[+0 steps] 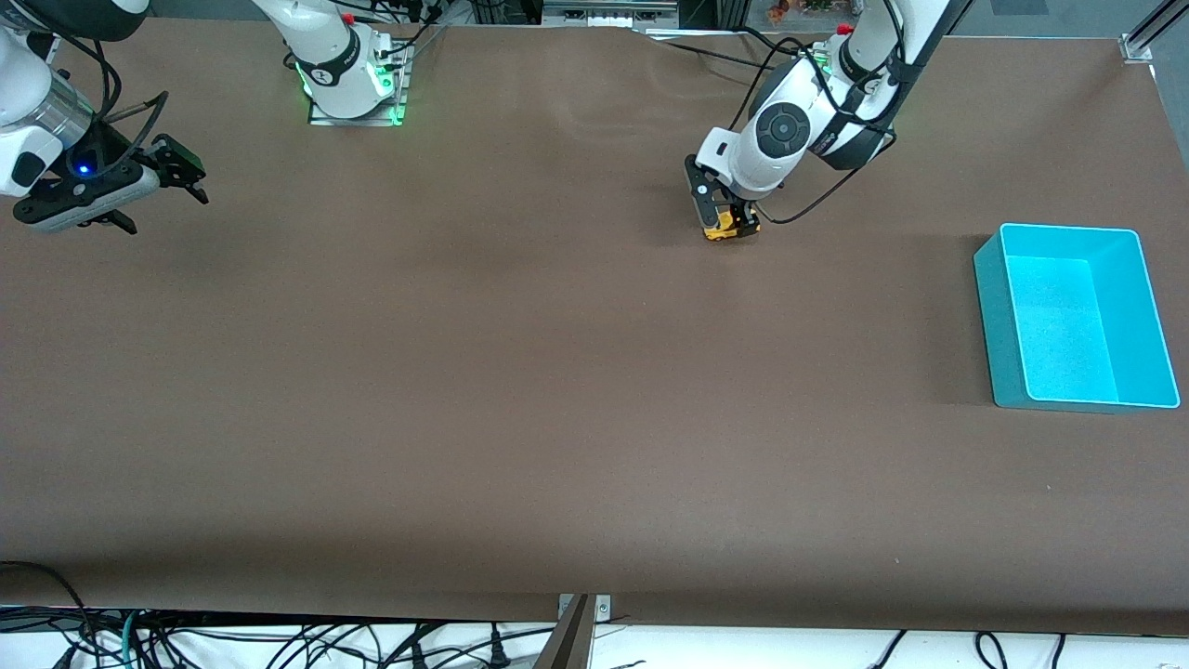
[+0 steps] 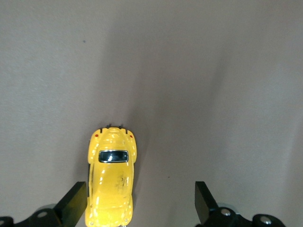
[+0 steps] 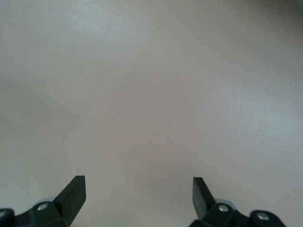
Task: Wind and store yellow beetle car
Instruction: 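Lower the left gripper and close it around the car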
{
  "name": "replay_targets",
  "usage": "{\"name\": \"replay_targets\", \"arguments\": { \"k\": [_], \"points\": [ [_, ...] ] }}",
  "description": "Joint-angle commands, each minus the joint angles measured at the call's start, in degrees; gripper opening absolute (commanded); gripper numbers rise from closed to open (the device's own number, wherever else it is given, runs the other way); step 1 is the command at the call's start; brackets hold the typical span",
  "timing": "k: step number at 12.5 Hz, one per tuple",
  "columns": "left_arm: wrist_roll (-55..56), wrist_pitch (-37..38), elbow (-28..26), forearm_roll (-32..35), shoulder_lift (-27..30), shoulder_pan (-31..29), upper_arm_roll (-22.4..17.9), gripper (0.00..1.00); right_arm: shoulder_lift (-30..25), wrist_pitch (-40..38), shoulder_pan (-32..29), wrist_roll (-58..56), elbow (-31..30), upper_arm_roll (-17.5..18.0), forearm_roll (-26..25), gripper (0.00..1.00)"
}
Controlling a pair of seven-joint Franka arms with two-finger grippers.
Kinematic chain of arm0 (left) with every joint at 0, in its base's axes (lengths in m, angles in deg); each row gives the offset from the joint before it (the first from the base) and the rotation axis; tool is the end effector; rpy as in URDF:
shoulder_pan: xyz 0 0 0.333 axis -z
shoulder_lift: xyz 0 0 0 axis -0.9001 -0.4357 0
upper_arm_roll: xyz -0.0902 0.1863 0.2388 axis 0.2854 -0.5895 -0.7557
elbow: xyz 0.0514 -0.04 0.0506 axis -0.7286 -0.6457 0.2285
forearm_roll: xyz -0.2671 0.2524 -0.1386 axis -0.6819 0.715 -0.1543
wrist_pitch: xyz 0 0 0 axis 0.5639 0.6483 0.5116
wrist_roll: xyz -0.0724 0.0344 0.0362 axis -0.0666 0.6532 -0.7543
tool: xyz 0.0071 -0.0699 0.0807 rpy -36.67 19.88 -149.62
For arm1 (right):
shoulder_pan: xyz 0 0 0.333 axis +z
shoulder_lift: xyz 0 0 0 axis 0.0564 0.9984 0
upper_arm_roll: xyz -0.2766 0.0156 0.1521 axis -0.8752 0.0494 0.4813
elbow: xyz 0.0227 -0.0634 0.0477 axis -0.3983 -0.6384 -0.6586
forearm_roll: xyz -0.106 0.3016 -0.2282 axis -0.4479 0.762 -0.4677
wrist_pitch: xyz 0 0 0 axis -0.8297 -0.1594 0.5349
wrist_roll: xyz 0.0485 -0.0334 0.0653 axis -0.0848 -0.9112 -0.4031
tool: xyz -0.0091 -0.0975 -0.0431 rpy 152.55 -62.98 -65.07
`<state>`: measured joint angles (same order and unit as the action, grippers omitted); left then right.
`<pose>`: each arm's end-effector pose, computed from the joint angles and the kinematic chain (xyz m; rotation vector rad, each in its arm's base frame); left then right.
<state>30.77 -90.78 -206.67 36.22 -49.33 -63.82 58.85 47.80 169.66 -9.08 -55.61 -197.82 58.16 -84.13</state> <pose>0.3298 -0.2759 0.2098 2.4045 -1.7200 -0.3027 0.4895 -0.0177 0.5251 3.0157 0.7968 0.0227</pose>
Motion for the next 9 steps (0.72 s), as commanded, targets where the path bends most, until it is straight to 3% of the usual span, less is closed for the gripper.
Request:
{"name": "replay_targets", "arguments": {
  "k": [1,9],
  "points": [
    [-0.48,-1.62,-0.49,1.37,0.33,-0.35,0.59,1.00,-0.11,0.73,0.10,1.08,-0.44,0.04,-0.76,1.00],
    [-0.31,-5.40,-0.84,6.39,-1.60,-0.70,0.42,1.00,1.04,2.40,0.19,1.52,-0.53,0.13,-0.85,1.00]
  ]
}}
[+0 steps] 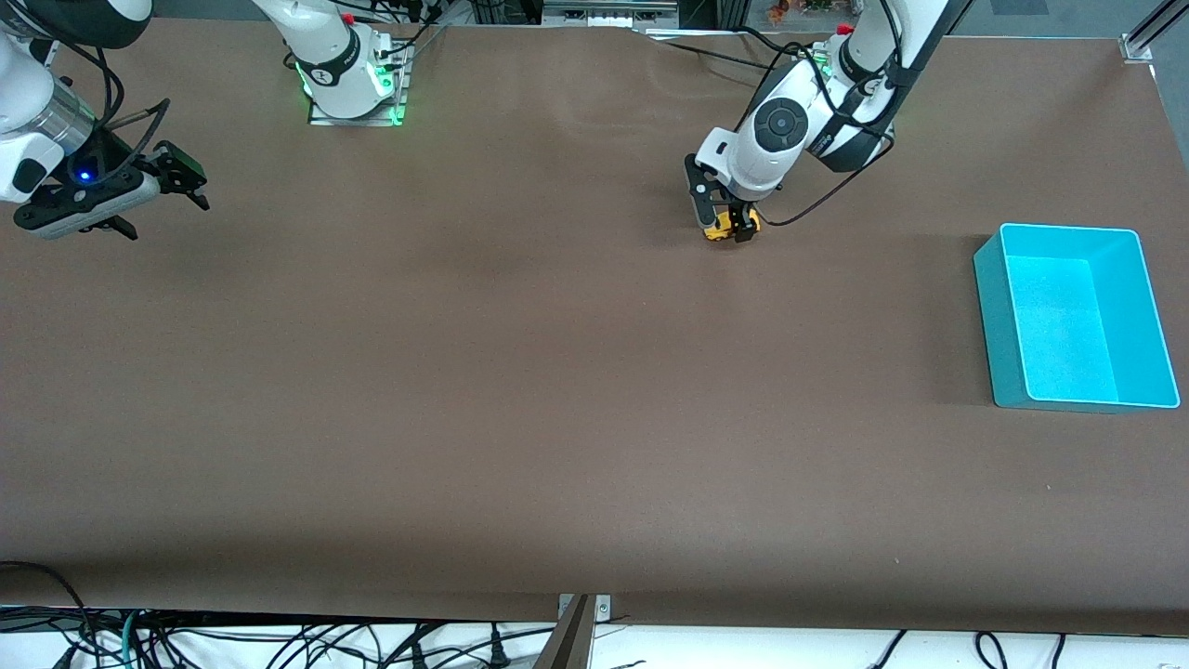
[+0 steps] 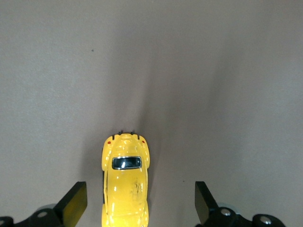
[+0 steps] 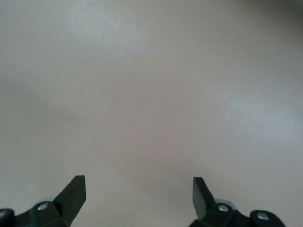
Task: Wind and store yellow beetle car
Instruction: 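Lower the left gripper and close it around the car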
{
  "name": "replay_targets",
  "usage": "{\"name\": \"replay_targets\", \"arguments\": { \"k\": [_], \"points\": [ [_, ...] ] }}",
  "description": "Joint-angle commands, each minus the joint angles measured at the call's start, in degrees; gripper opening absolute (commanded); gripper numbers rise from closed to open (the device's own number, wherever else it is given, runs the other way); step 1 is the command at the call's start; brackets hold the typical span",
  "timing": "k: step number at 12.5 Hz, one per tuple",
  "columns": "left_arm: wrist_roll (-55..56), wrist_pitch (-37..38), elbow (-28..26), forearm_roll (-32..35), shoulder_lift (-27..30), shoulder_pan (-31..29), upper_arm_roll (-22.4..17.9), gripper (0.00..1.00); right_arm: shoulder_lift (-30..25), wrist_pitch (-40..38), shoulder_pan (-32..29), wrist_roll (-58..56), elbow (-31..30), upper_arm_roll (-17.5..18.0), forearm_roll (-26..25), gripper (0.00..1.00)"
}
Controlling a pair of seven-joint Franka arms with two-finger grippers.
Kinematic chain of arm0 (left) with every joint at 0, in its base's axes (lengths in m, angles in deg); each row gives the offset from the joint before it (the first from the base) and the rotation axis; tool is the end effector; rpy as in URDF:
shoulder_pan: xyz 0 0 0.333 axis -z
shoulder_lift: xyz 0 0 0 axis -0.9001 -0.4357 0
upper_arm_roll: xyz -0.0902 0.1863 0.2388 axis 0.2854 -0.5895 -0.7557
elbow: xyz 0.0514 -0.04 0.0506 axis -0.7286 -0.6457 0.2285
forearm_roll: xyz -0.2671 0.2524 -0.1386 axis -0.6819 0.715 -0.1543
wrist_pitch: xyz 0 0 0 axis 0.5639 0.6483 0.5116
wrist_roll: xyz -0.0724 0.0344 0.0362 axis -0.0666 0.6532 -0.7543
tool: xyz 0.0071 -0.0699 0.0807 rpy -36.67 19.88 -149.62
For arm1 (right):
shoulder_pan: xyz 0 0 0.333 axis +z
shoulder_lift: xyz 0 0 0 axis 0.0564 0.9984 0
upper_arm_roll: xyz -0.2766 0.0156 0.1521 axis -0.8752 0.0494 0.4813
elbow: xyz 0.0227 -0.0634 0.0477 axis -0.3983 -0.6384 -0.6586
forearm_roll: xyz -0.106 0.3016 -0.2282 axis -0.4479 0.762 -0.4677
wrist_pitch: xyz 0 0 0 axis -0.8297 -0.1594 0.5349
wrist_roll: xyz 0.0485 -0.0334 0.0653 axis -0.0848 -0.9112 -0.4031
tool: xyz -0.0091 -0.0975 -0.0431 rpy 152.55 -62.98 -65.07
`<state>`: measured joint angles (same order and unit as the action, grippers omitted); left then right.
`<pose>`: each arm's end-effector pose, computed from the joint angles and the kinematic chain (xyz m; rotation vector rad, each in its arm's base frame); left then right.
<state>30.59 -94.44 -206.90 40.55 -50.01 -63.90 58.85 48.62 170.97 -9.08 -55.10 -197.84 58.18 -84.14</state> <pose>0.3339 -0.2786 0.2089 2.3833 -1.8194 -0.2267 0.4945 -0.0182 0.5200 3.0182 0.7842 0.0362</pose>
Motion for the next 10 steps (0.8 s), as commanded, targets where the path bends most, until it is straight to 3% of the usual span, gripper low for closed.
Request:
{"name": "replay_targets", "arguments": {
  "k": [1,10],
  "points": [
    [-0.13,-1.74,-0.62,2.25,-1.19,-0.62,0.42,1.00,0.22,1.44,0.18,1.00,-0.77,0.11,-0.83,1.00],
    [-0.04,-3.24,-0.80,4.18,-4.09,-2.38,-0.20,1.00,0.84,2.06,0.27,2.14,-0.94,0.20,-1.18,1.00]
  ]
}}
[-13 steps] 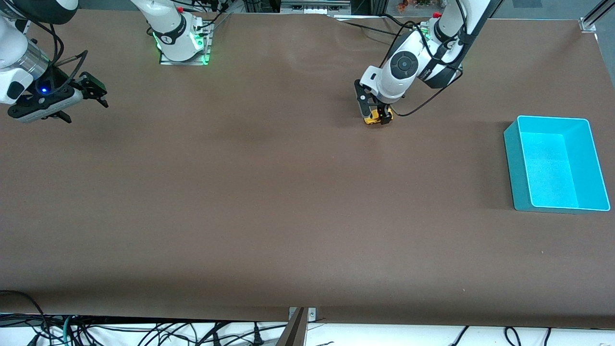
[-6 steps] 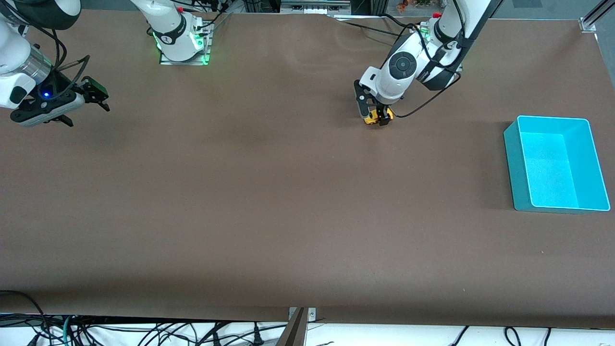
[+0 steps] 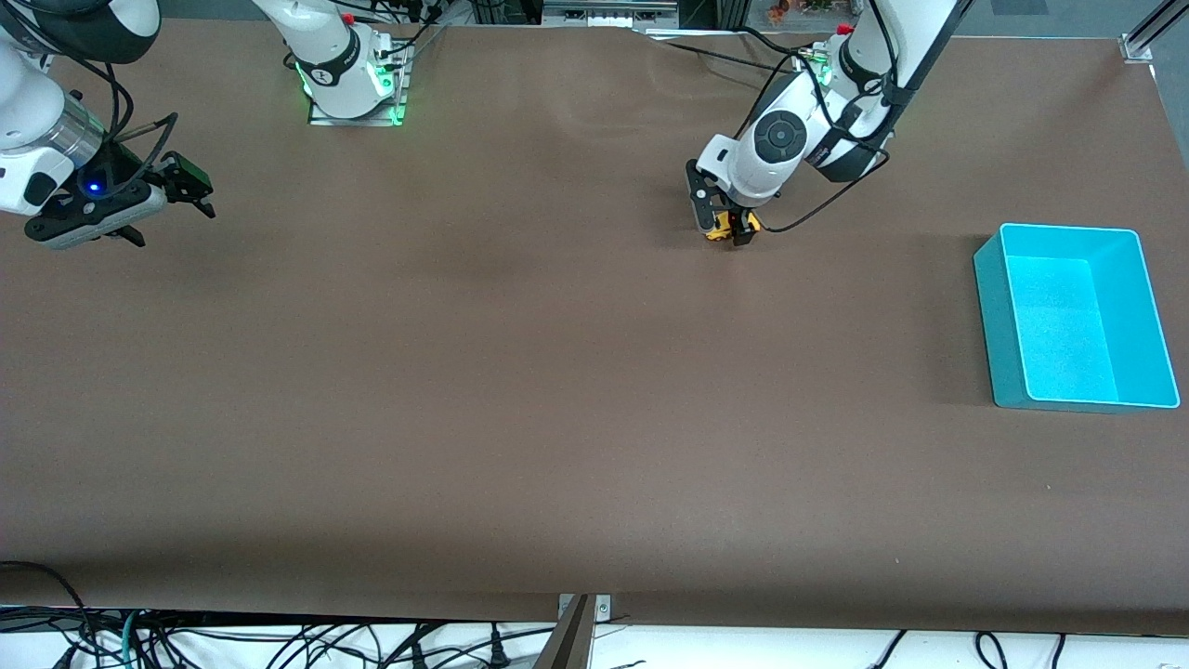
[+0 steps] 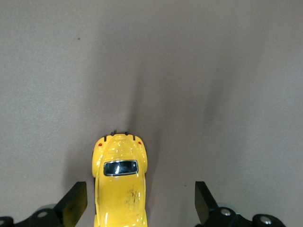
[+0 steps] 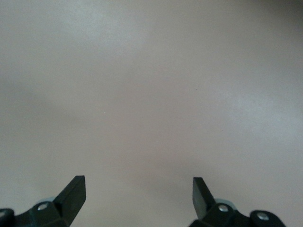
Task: Wind and store yellow beetle car
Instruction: 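Lower the left gripper and close it around the car, then carry the car with the left gripper over the cyan box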
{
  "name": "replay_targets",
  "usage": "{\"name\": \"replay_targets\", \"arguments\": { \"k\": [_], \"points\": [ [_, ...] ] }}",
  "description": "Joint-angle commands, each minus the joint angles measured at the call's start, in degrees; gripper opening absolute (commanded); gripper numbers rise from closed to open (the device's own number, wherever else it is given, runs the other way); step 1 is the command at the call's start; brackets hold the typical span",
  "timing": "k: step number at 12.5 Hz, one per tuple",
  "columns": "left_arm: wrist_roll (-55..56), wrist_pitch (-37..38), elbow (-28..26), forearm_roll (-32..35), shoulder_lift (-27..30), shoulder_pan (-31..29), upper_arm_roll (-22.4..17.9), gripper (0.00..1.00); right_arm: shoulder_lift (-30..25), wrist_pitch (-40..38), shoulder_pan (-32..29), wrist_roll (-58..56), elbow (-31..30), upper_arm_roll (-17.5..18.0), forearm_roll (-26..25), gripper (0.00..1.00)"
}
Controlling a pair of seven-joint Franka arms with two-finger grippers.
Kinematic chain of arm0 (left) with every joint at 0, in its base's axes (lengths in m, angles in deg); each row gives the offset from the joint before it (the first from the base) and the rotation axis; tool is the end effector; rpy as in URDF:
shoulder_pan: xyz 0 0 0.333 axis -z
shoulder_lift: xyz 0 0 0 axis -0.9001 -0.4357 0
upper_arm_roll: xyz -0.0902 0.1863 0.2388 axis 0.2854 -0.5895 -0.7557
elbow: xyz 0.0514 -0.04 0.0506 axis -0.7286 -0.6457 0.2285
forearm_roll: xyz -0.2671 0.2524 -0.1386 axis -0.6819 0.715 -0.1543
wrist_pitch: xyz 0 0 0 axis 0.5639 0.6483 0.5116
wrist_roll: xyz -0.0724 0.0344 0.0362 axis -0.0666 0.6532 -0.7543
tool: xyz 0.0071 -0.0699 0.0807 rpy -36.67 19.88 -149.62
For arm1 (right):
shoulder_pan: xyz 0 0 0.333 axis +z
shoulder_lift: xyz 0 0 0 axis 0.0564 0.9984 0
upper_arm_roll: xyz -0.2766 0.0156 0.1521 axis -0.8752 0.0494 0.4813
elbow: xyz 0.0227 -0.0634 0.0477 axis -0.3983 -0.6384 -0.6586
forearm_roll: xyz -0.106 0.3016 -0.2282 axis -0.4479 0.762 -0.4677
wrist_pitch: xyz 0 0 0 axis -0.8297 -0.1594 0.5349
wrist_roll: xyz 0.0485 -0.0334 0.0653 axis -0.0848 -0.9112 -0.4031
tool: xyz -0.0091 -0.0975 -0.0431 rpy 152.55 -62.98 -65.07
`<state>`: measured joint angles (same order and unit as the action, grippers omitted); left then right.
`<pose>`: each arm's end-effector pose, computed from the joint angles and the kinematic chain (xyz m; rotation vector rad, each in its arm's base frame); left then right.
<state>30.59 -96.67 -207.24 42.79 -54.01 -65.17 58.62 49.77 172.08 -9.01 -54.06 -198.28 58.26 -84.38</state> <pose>0.3332 -0.2712 0.1865 2.3579 -1.8096 -0.2535 0.4990 -0.0181 0.5083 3.0253 0.7632 0.0239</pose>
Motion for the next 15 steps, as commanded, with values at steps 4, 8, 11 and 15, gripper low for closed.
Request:
{"name": "replay_targets", "arguments": {
  "k": [4,8,11,15],
  "points": [
    [0.92,-0.39,-0.37,5.98,0.18,-2.34,-0.06,0.26,-0.32,0.94,0.21,1.10,-0.42,0.21,-0.94,1.00],
    [1.19,1.01,-0.19,5.98,0.71,-2.43,-0.06,0.03,-0.67,0.07,0.64,6.00,0.11,0.30,-0.94,1.00],
    [1.19,1.45,-0.10,5.98,0.88,-2.87,-0.15,0.00,-0.93,-3.08,1.78,11.88,2.56,0.91,-0.86,1.00],
    [0.40,6.45,1.56,5.72,3.86,-5.32,-0.41,0.00,-1.02,-9.85,2.32,16.13,7.57,1.62,-0.07,1.00]
  ]
}}
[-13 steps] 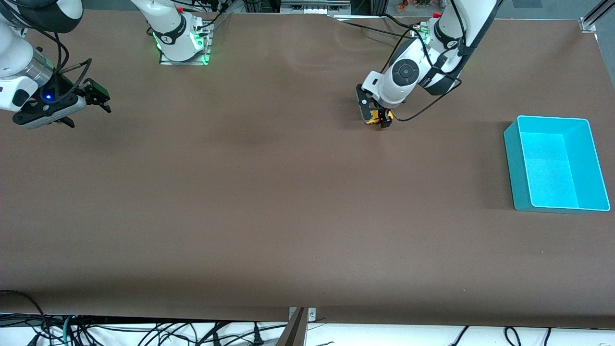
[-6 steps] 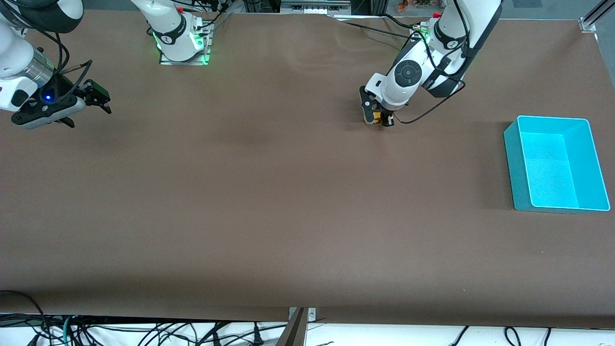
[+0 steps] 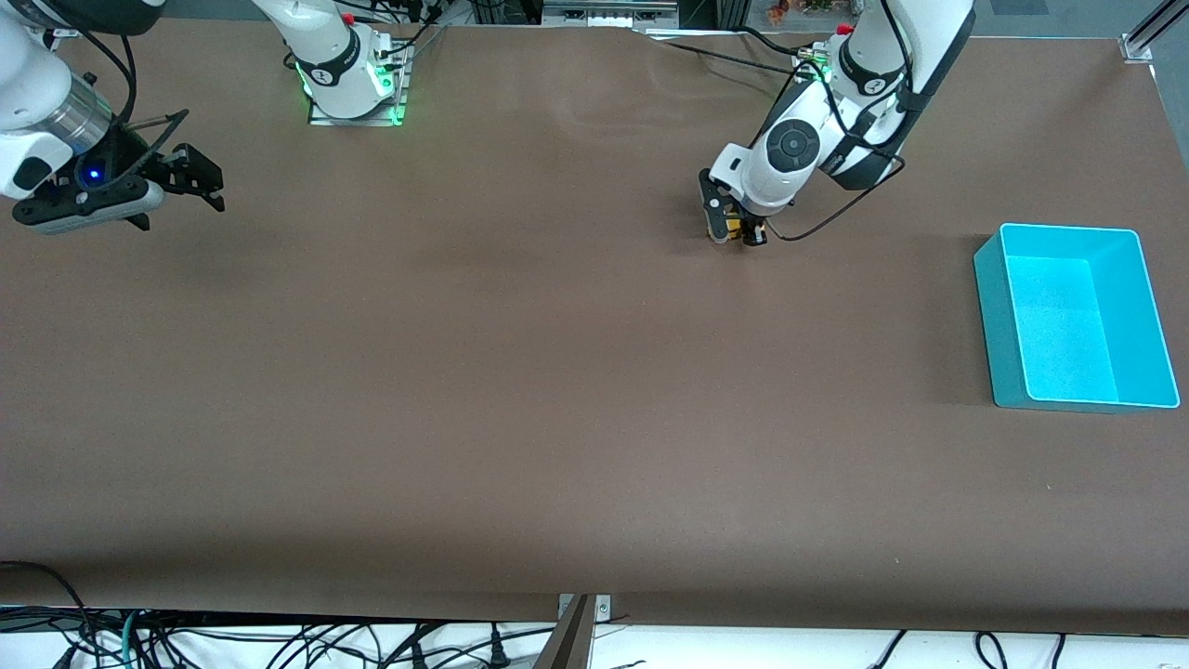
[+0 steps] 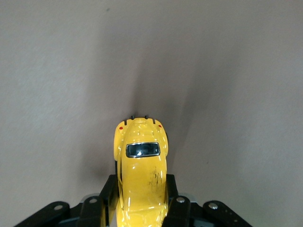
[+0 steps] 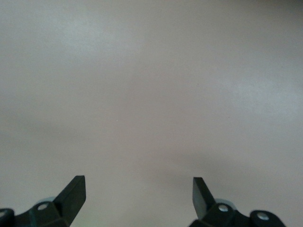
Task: Wind and store yellow beetle car
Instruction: 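Carry the car with the left gripper over the cyan box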
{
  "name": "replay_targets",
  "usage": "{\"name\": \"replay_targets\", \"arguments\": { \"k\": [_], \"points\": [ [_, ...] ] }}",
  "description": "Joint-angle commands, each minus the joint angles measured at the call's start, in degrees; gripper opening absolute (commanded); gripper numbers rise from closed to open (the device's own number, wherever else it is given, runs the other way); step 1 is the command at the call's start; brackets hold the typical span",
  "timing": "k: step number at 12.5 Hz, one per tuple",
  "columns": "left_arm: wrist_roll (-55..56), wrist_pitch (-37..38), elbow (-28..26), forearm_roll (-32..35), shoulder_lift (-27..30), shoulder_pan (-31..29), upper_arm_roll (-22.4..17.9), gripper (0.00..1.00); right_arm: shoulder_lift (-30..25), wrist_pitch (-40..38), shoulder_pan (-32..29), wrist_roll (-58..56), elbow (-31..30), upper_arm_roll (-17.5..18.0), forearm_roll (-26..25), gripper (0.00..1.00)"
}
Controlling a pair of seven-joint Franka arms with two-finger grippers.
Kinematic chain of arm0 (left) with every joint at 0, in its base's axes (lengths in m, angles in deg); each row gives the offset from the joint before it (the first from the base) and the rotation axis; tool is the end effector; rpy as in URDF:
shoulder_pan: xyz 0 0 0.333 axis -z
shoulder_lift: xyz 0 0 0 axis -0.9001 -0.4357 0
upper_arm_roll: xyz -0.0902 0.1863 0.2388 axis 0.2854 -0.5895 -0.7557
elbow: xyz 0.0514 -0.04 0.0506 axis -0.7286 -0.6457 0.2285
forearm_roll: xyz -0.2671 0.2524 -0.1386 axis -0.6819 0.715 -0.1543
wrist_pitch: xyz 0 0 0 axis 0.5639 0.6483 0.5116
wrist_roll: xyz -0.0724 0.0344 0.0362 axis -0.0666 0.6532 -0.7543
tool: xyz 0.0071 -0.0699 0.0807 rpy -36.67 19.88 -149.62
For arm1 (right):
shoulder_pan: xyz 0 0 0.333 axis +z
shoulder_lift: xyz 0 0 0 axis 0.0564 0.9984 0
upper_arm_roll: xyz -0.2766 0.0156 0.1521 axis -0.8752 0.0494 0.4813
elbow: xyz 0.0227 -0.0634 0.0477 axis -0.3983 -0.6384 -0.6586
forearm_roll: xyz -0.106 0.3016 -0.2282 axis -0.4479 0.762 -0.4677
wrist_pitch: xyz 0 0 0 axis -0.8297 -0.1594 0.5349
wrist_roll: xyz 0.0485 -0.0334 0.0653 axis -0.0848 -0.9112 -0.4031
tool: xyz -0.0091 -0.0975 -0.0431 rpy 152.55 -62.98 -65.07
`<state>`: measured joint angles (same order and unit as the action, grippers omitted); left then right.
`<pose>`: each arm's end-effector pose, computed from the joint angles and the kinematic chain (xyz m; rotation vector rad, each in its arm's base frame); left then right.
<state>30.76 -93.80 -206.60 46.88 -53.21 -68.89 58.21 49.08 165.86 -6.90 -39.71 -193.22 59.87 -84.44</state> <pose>0.3523 -0.2464 0.1907 2.3933 -1.8188 -0.2887 0.4971 0.0169 0.5464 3.0787 0.4805 0.0124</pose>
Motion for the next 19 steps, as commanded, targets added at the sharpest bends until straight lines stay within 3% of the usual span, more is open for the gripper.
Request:
{"name": "replay_targets", "arguments": {
  "k": [1,4,6,7,13,19],
  "points": [
    [0.05,5.16,1.71,1.37,3.77,-2.21,0.00,0.00,-0.33,-5.38,0.20,3.01,3.57,0.01,0.25,1.00],
    [-0.04,10.60,4.25,1.10,5.87,-4.14,0.00,0.00,-0.41,-6.72,0.20,4.43,4.28,-0.26,0.69,1.00],
    [-5.62,17.00,8.89,1.01,7.28,-6.69,-0.34,0.00,-0.41,-6.72,0.20,4.52,4.11,-0.26,0.78,1.00],
    [-9.66,20.43,11.79,1.01,7.20,-8.01,-2.52,0.00,-0.41,-6.72,0.20,4.60,4.11,-0.26,0.78,1.00],
    [-34.71,28.63,22.27,0.92,6.67,-7.23,-22.64,0.00,-0.50,-4.08,0.29,3.81,3.50,0.09,0.61,1.00],
    [-64.06,29.43,29.47,1.19,2.73,-4.77,-43.47,0.00,-0.94,-3.99,0.20,4.60,3.49,-0.08,0.87,1.00]
  ]
}}
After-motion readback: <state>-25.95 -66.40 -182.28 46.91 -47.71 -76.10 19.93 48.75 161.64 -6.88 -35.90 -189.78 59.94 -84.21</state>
